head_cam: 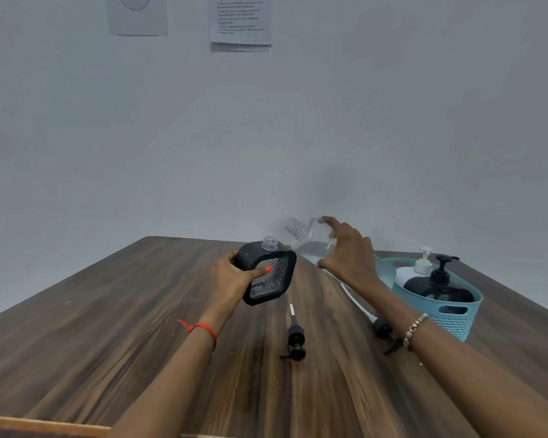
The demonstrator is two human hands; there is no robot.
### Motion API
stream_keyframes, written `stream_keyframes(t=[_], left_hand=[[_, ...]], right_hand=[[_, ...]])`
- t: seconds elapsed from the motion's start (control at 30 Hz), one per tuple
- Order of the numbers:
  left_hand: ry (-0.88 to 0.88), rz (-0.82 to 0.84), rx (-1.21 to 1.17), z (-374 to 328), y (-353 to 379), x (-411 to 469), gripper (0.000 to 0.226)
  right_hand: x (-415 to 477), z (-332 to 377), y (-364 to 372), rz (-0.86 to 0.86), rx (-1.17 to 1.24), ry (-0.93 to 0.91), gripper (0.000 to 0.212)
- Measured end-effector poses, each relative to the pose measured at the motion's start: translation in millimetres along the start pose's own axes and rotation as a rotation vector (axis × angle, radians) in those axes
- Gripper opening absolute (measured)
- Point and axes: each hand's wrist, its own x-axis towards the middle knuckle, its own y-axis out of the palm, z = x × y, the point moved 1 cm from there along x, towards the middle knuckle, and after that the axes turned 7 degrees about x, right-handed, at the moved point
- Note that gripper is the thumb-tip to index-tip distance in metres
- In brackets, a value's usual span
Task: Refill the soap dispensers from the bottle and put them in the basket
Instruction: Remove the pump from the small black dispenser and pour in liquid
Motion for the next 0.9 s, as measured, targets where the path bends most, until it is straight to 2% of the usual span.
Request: stream_keyframes(t=[0.23, 0.47, 0.9], left_hand=[[0.066, -0.029, 0.102, -6.1, 2.9, -6.6, 0.042], [0.191, -0.129, 0.23, -14.7, 3.0, -14.3, 0.036], [0.256, -0.185, 0.236, -14.6, -0.1, -21.5, 0.041]], right_hand=[[-0.2, -2.7, -2.1, 0.017, -0.15, -0.068, 0.069], [-1.3, -0.3, -0.7, 0.02, -0.242, -0.114, 0.067], [-1.2, 7.0, 5.6, 0.059, -0.309, -0.145, 0.064]])
